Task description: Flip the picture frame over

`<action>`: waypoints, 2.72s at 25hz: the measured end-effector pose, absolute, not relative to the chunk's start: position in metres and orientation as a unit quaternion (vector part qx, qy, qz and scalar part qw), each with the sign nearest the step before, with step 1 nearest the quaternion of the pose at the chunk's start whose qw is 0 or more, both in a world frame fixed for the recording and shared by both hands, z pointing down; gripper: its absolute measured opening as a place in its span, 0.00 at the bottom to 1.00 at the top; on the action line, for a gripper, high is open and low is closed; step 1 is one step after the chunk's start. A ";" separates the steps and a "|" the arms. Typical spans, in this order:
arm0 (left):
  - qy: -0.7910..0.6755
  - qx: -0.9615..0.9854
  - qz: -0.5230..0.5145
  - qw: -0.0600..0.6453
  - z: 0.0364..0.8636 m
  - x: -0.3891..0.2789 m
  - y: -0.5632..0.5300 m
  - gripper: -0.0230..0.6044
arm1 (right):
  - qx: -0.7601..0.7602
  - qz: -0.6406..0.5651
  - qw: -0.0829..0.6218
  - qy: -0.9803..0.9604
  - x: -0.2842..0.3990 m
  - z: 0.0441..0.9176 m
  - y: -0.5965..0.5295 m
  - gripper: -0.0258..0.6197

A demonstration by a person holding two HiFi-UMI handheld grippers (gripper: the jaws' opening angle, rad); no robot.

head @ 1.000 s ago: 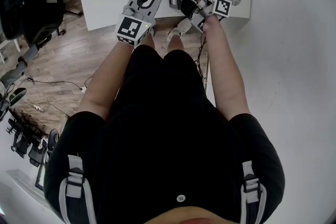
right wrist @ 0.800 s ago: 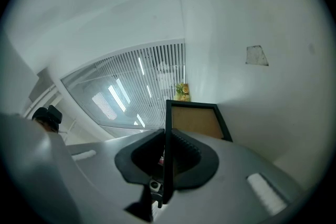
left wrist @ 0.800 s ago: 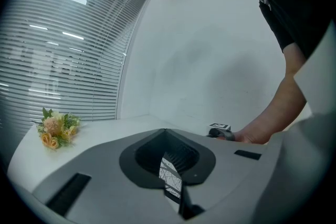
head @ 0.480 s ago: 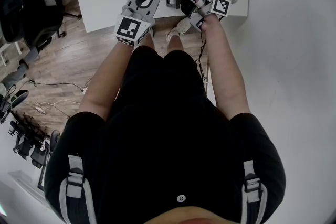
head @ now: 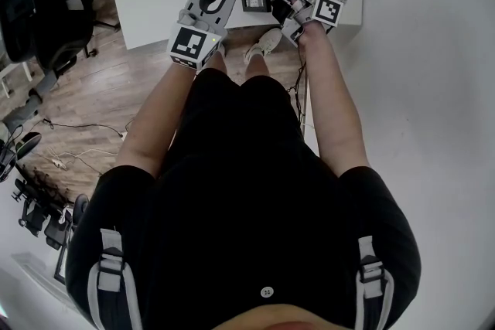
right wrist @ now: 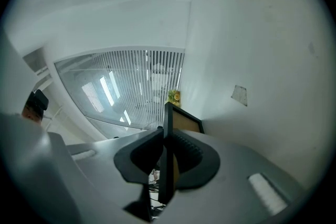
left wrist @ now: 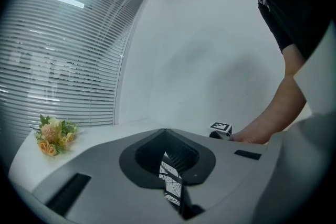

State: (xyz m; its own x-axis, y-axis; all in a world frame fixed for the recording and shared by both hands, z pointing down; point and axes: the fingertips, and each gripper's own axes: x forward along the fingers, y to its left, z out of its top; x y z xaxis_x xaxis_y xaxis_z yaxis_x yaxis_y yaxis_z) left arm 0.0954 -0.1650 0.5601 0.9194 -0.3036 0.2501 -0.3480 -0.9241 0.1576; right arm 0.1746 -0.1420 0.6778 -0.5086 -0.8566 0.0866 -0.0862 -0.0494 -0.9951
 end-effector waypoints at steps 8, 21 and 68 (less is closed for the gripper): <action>-0.174 0.974 0.111 0.095 0.542 0.096 -0.168 0.04 | -0.435 -0.608 0.275 0.605 0.196 0.680 -0.137 0.14; -0.192 0.972 0.117 0.065 0.502 0.090 -0.158 0.04 | -0.529 -0.604 0.195 0.563 0.238 0.697 -0.104 0.24; -0.113 0.991 0.057 0.040 0.360 0.123 -0.114 0.04 | -0.600 -0.087 -0.030 0.795 0.176 0.364 -0.086 0.06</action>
State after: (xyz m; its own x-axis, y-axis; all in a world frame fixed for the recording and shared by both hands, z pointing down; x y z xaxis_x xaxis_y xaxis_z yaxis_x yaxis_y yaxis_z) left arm 0.1230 -0.1138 0.3596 0.9682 -0.2187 0.1213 -0.2279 -0.9714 0.0674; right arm 0.1758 -0.0861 0.3637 -0.2779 -0.9485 0.1523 -0.9589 0.2645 -0.1023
